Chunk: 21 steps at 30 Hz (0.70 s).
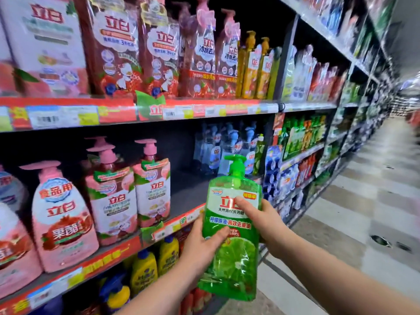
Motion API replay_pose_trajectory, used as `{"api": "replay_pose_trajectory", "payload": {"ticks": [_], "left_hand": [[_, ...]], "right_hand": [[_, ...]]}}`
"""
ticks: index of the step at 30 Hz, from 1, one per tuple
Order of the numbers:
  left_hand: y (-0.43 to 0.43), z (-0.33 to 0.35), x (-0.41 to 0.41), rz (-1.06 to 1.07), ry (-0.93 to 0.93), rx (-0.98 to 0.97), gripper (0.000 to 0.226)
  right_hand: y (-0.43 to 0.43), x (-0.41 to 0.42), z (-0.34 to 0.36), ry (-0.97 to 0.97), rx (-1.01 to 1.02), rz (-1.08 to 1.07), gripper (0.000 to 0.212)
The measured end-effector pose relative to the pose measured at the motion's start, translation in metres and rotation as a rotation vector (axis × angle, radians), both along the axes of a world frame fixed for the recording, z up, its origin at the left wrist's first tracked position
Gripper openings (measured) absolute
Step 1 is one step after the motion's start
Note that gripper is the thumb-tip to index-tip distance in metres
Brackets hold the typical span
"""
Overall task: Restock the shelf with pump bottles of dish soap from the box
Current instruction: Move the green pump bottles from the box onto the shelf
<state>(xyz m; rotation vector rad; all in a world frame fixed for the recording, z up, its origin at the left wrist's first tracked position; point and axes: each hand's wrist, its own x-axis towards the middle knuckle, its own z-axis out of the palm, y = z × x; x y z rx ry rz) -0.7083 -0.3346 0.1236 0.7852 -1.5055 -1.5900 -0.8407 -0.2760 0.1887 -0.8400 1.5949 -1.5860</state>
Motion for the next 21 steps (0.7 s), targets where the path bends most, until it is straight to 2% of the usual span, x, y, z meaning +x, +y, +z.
{"api": "replay_pose_trajectory", "payload": {"ticks": [3, 9, 15, 19, 21], "left_hand": [[-0.044, 0.009, -0.020, -0.010, 0.009, -0.023, 0.031], [-0.116, 0.016, -0.046, 0.051, -0.065, -0.074, 0.033], [-0.164, 0.009, -0.061, 0.180, -0.085, -0.017, 0.040], [-0.199, 0.007, -0.076, 0.300, -0.090, -0.014, 0.032], [-0.214, 0.006, -0.081, 0.344, -0.093, -0.010, 0.038]], "right_hand": [[-0.043, -0.021, 0.009, 0.009, -0.022, 0.003, 0.035], [-0.123, -0.052, 0.008, 0.028, 0.000, 0.014, 0.037], [-0.195, -0.073, -0.003, 0.002, 0.020, 0.112, 0.032], [-0.245, -0.087, -0.006, 0.038, 0.013, 0.206, 0.022], [-0.269, -0.094, -0.008, 0.073, 0.022, 0.247, 0.024]]}}
